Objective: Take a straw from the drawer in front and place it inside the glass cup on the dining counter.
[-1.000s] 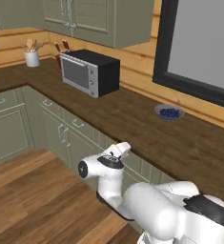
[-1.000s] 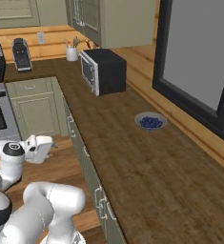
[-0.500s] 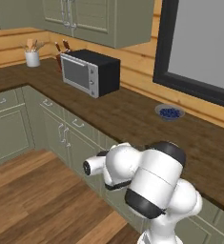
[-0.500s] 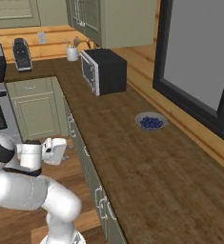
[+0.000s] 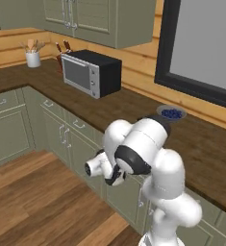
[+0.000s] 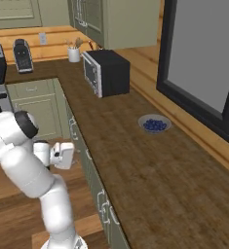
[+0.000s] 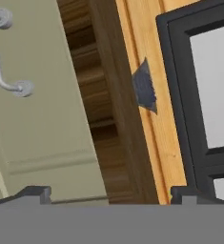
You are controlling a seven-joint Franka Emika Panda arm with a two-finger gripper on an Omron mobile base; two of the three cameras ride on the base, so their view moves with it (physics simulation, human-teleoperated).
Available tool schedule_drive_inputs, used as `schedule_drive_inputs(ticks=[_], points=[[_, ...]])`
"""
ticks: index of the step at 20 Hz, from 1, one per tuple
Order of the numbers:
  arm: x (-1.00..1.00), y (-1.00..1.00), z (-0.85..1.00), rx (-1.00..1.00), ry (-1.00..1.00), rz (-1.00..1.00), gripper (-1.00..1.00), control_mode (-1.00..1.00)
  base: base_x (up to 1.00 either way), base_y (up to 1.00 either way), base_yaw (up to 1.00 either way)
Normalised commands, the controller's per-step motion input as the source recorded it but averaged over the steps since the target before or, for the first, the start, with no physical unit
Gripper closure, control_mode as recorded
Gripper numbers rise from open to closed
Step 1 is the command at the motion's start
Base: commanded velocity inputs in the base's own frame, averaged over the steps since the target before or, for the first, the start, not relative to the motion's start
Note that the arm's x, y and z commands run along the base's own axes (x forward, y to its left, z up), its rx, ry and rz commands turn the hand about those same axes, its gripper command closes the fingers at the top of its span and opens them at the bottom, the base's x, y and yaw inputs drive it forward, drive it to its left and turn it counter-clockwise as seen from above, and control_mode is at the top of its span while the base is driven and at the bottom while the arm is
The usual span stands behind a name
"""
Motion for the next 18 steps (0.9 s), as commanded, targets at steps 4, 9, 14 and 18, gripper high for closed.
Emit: schedule_drive_inputs(ticks=[4, 9, 14, 18], points=[[0.26, 0.2, -0.5, -0.2, -0.03, -0.08, -1.0, -1.0, 0.0, 0.0, 0.0], [0.3, 0.22, -0.39, -0.19, -0.04, -0.07, -1.0, -1.0, 0.0, 0.0, 0.0], [0.42, 0.1, -0.09, -0.11, -0.05, -0.03, -1.0, -1.0, 0.0, 0.0, 0.0], [0.47, 0.01, 0.0, 0.0, -0.02, 0.0, -1.0, -1.0, 0.0, 0.0, 0.0]])
